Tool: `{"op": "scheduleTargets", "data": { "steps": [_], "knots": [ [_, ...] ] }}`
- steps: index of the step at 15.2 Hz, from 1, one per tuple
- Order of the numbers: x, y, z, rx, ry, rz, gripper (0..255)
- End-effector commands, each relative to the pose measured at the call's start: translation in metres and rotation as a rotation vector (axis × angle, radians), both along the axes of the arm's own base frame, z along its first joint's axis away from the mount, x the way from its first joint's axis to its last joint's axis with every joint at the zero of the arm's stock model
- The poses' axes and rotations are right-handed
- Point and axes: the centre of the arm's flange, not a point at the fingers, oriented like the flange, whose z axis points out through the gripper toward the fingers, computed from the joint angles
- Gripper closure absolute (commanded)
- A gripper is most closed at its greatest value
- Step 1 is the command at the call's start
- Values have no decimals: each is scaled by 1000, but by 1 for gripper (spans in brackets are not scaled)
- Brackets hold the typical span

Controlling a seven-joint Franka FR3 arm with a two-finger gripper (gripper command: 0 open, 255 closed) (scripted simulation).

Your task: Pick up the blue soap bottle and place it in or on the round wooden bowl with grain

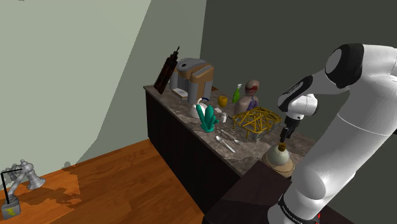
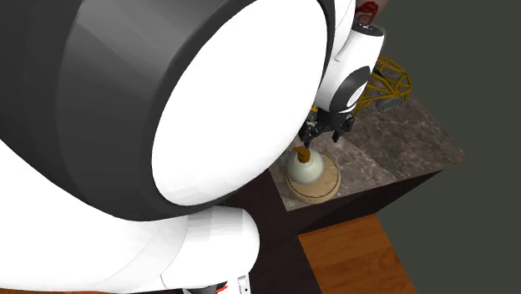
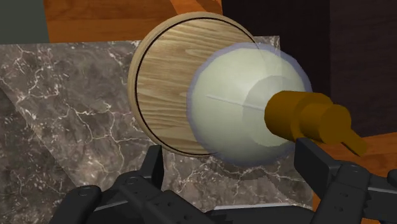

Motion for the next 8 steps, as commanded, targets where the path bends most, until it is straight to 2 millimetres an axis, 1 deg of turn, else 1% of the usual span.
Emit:
{"op": "scheduleTargets", "data": {
  "steps": [1,2,3,8],
  "knots": [
    [0,0,0,1,1,0,0],
    [0,0,0,1,1,0,0],
    [0,0,0,1,1,0,255],
    [3,3,-2,0,1,0,255]
  ]
}}
